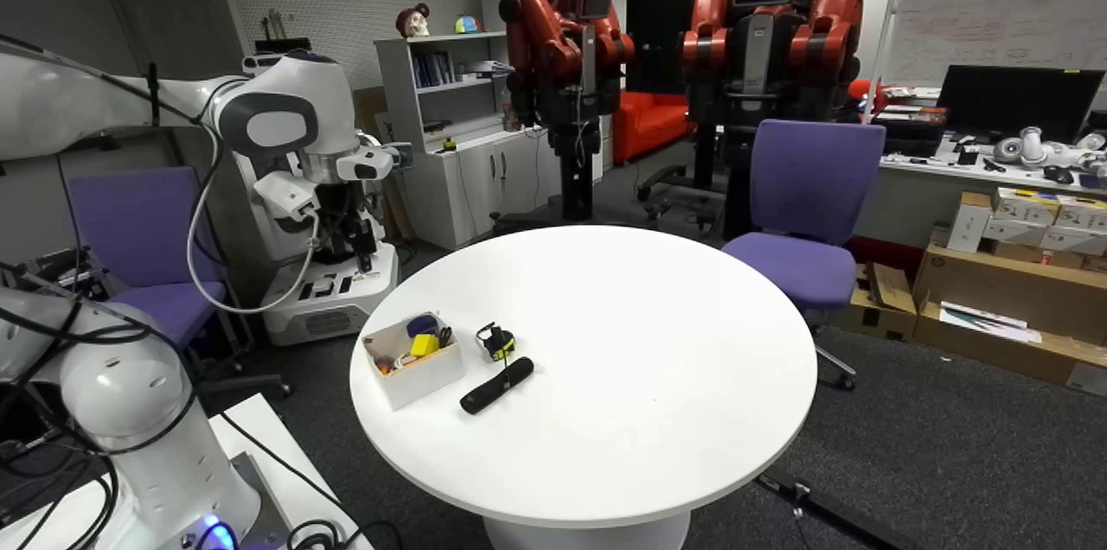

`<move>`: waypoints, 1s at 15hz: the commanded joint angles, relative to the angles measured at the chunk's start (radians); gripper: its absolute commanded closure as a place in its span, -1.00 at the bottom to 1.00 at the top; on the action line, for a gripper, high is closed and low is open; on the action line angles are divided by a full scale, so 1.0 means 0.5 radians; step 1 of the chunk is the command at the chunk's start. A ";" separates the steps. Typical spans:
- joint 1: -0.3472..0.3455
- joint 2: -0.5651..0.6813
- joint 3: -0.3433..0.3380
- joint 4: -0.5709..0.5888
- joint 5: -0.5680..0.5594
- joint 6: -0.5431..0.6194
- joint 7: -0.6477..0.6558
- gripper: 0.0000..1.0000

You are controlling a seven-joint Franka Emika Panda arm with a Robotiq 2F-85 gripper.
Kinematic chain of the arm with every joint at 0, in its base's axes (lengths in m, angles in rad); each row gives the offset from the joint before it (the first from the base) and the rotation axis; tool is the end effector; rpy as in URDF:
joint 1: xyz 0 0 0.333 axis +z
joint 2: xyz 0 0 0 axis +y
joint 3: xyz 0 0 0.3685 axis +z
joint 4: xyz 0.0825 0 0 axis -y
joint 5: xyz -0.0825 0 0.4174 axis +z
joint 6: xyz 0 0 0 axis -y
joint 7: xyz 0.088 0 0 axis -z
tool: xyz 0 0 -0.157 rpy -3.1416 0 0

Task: Pick up the objects on the table and place them in the box

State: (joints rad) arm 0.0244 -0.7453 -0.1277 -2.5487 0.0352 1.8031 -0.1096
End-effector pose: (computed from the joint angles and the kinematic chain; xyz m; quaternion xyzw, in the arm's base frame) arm 0.3231 -0.0311 0.4854 -0.9980 -0.0159 -0.0030 0.0603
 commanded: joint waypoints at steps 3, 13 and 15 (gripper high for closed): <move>-0.037 0.163 -0.026 0.115 0.018 0.025 -0.077 -1.00; -0.113 0.905 -0.137 0.418 0.031 0.569 -0.097 -1.00; -0.138 1.043 -0.129 0.450 0.016 0.692 -0.076 -1.00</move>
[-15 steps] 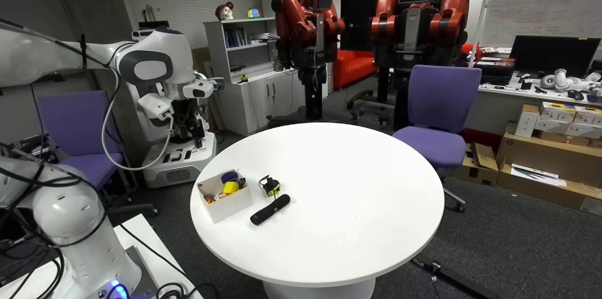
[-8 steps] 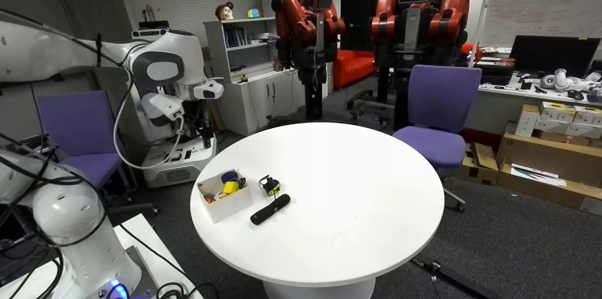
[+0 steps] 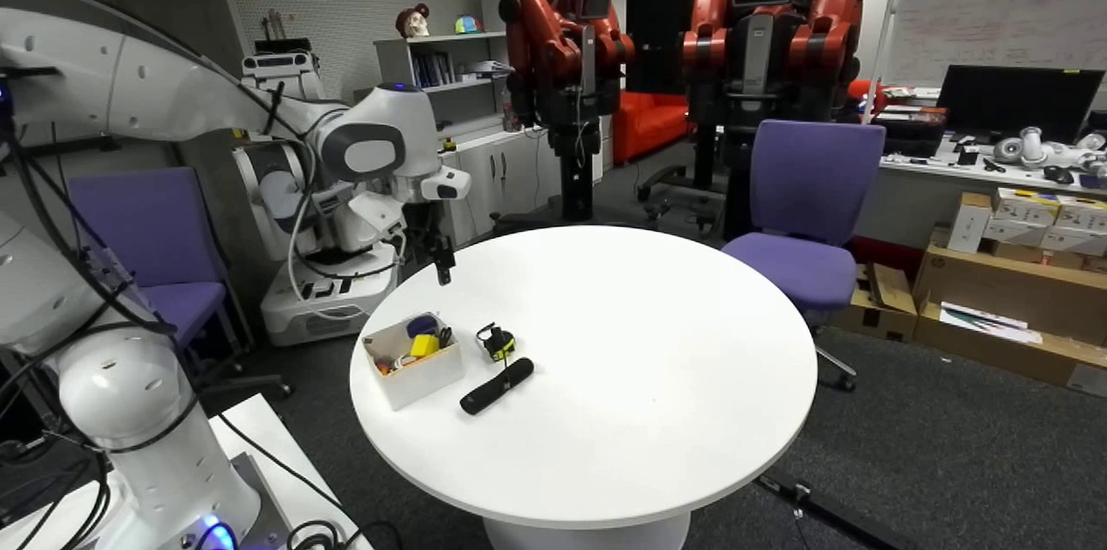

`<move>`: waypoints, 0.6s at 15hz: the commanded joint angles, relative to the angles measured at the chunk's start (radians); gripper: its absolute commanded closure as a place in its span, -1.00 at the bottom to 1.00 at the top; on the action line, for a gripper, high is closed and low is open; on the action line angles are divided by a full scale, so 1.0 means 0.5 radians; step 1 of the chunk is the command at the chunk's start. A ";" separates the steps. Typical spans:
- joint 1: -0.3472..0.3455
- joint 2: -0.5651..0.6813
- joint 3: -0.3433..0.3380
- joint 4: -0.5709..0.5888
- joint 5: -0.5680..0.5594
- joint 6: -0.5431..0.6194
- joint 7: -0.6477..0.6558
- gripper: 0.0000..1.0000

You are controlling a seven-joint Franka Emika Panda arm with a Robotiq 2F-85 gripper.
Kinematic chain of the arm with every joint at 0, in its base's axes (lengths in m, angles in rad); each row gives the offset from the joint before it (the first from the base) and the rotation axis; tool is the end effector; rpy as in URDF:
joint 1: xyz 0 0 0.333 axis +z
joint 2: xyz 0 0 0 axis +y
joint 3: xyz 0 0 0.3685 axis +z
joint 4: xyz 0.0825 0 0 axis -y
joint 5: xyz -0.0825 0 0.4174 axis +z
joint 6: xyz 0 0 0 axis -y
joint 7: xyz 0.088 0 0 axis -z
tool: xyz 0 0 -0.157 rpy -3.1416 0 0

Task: Pick up the objects on the table and place them in the box

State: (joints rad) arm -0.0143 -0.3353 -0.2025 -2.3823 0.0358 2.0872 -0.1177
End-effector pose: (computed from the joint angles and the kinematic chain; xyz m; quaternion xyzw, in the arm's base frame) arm 0.4499 -0.0974 0.4339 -0.9973 0.0531 -0.0243 0.0455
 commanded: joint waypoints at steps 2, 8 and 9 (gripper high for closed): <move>-0.079 0.367 0.028 0.150 0.019 0.236 -0.041 -1.00; -0.115 0.539 0.063 0.170 0.004 0.282 0.004 -1.00; -0.119 0.571 0.064 0.189 0.003 0.282 0.005 -1.00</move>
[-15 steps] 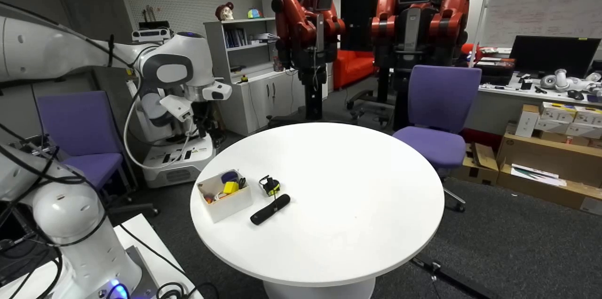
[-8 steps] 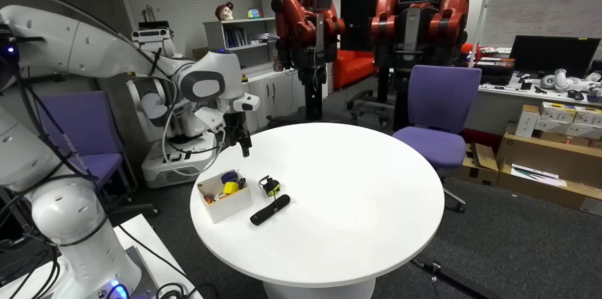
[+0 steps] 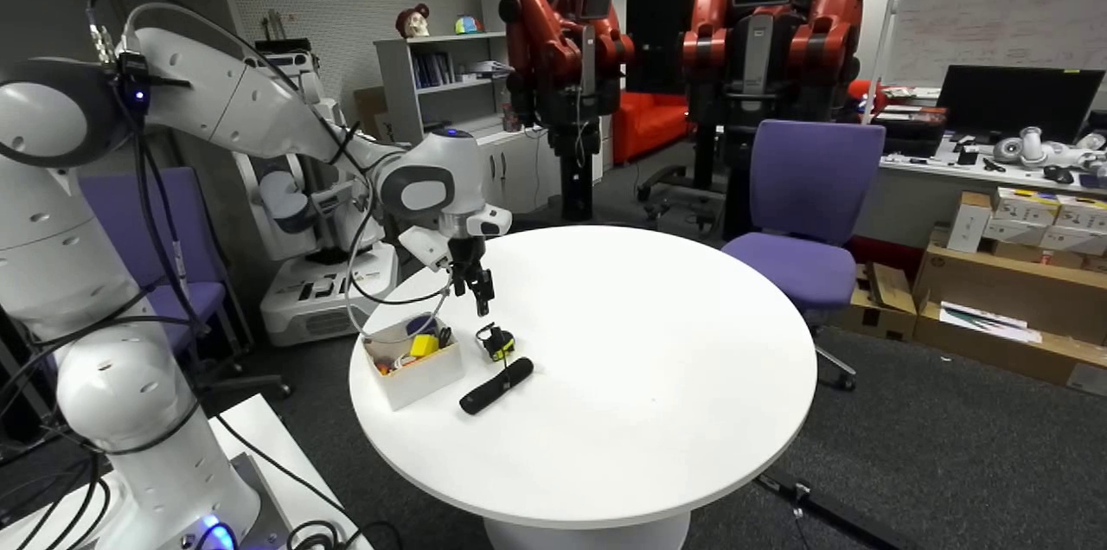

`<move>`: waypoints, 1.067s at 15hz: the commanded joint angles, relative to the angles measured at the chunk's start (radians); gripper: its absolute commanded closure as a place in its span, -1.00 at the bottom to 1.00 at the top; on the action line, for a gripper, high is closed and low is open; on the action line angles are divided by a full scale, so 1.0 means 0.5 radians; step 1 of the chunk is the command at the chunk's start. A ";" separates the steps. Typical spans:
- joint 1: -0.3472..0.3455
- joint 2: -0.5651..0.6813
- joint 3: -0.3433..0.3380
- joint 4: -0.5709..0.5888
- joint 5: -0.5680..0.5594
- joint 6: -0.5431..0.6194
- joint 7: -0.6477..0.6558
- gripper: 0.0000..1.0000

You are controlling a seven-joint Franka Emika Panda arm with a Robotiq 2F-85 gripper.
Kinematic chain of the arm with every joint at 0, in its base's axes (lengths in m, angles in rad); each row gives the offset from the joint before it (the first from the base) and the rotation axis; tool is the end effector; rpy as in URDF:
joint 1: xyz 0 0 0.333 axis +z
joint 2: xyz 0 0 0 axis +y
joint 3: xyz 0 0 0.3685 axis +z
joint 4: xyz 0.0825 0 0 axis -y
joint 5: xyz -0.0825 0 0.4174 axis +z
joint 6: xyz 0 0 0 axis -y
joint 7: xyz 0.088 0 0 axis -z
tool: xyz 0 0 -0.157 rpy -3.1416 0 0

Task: Pick up the objects on the table and place them in the box

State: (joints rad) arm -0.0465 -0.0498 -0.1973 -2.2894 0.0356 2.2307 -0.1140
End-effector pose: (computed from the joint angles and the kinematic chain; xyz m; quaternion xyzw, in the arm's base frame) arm 0.5143 -0.1254 0.3528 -0.9969 0.0757 0.0015 0.0195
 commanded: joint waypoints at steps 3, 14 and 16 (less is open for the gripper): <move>-0.062 0.025 0.058 0.029 0.002 -0.005 -0.002 -1.00; -0.060 0.241 0.079 -0.098 -0.056 0.451 0.084 -1.00; -0.052 0.377 0.093 -0.079 -0.071 0.599 0.148 -1.00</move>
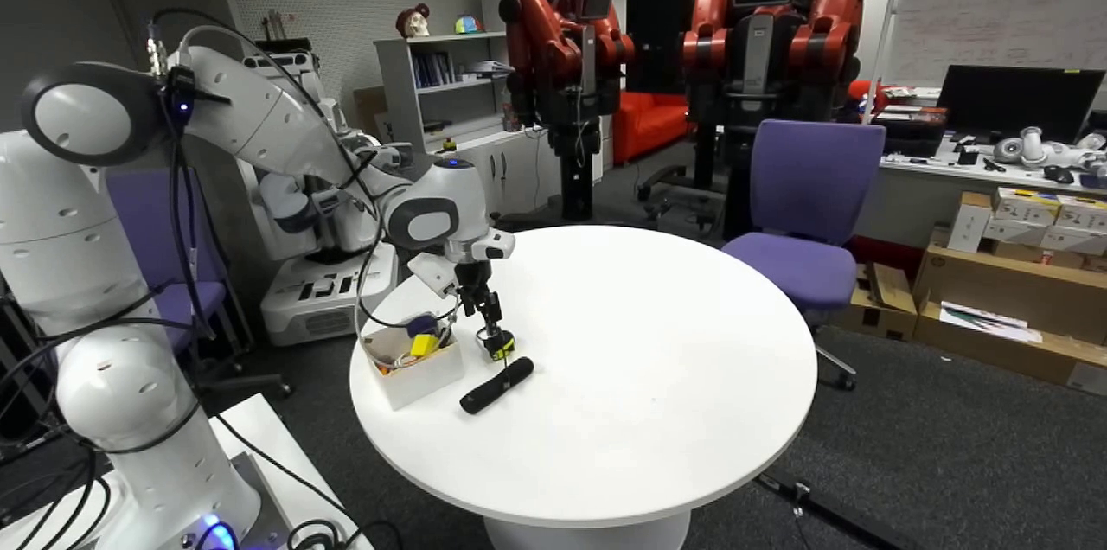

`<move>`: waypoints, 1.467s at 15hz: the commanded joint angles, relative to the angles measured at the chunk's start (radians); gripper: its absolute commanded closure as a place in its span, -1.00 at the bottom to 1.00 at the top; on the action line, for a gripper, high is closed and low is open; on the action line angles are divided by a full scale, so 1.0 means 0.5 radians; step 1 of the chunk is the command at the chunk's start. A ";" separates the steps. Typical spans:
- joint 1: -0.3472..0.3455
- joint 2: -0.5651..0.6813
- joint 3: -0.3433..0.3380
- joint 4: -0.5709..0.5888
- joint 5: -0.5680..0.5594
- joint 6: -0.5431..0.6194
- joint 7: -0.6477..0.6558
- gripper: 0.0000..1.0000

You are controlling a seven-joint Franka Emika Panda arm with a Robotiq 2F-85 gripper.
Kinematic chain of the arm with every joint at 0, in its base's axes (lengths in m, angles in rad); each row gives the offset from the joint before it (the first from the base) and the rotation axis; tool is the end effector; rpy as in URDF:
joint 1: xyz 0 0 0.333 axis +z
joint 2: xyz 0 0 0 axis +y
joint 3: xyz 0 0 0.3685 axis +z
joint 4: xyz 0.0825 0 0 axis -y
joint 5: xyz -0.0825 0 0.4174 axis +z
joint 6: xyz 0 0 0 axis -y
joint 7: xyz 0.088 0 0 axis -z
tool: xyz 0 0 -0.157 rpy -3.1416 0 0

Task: Pick up the objects on the table and place them in the box

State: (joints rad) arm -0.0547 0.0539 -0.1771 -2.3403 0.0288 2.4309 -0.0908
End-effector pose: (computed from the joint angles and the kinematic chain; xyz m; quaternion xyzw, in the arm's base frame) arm 0.5259 -0.1233 0.2932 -0.9965 0.0809 -0.0194 0.0018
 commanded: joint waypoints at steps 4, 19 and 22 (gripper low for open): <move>-0.008 0.418 0.056 0.112 -0.139 0.353 0.271 -1.00; 0.156 0.794 -0.015 0.407 -0.477 0.364 0.405 -1.00; 0.232 0.786 -0.092 0.424 -0.768 0.349 0.433 -1.00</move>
State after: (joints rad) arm 0.0189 0.4489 -0.1792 -2.1414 -0.2431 2.5977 0.1029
